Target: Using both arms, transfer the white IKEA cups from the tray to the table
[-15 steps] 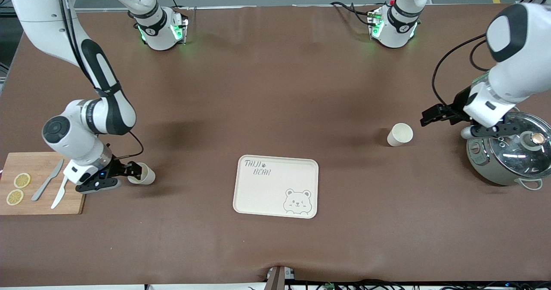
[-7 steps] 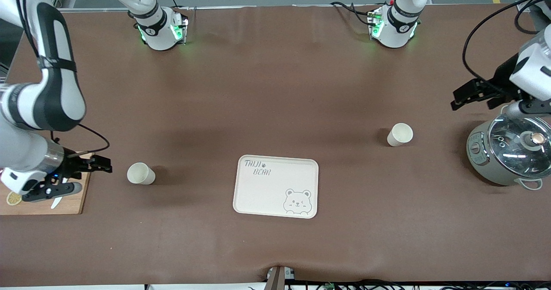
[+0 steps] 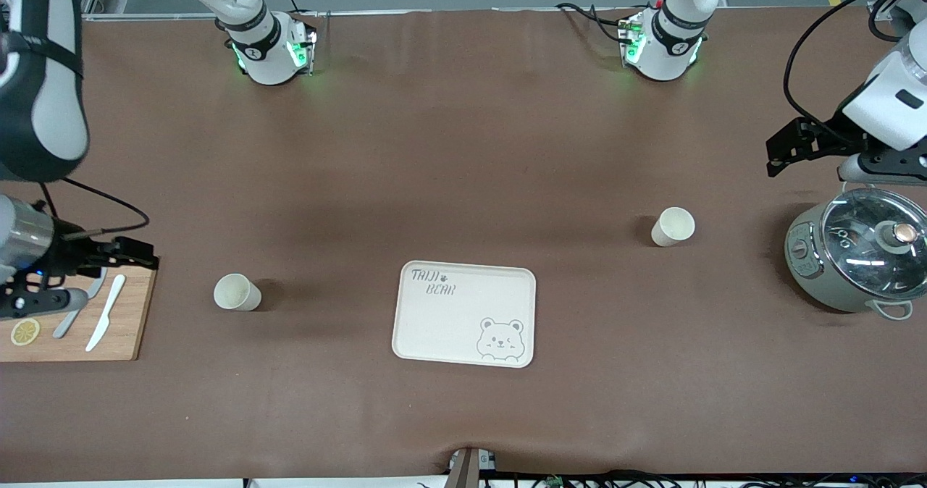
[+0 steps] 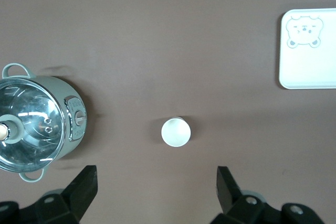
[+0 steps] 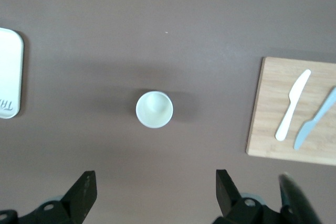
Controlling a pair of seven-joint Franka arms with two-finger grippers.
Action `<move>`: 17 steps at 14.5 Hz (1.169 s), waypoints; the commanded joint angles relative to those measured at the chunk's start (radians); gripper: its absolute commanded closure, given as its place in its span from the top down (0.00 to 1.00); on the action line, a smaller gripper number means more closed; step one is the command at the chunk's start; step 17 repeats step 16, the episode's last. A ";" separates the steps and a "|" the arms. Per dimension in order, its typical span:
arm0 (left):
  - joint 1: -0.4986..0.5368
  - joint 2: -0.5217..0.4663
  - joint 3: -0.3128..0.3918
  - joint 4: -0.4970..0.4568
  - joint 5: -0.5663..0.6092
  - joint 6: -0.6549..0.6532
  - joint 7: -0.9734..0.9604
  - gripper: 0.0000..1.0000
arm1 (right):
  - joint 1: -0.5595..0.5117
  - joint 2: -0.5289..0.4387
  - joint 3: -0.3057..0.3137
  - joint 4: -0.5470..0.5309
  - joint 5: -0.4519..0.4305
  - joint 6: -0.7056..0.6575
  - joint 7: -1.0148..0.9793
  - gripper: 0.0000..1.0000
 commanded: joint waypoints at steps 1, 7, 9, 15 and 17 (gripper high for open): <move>-0.001 0.011 -0.013 0.052 0.021 -0.041 0.017 1.00 | -0.012 -0.028 0.008 0.045 -0.005 -0.066 0.020 1.00; -0.001 0.011 -0.025 0.054 0.016 -0.067 0.014 1.00 | -0.055 -0.074 0.007 0.061 -0.011 -0.068 0.017 1.00; -0.001 0.013 -0.028 0.054 0.015 -0.114 0.018 1.00 | -0.060 -0.088 0.007 0.061 -0.009 -0.074 0.015 1.00; -0.001 0.011 -0.027 0.054 0.015 -0.174 0.071 1.00 | -0.049 -0.102 0.011 0.061 -0.046 -0.080 0.012 1.00; -0.001 0.011 -0.027 0.054 0.015 -0.176 0.071 1.00 | -0.052 -0.102 0.013 0.061 -0.045 -0.080 0.010 1.00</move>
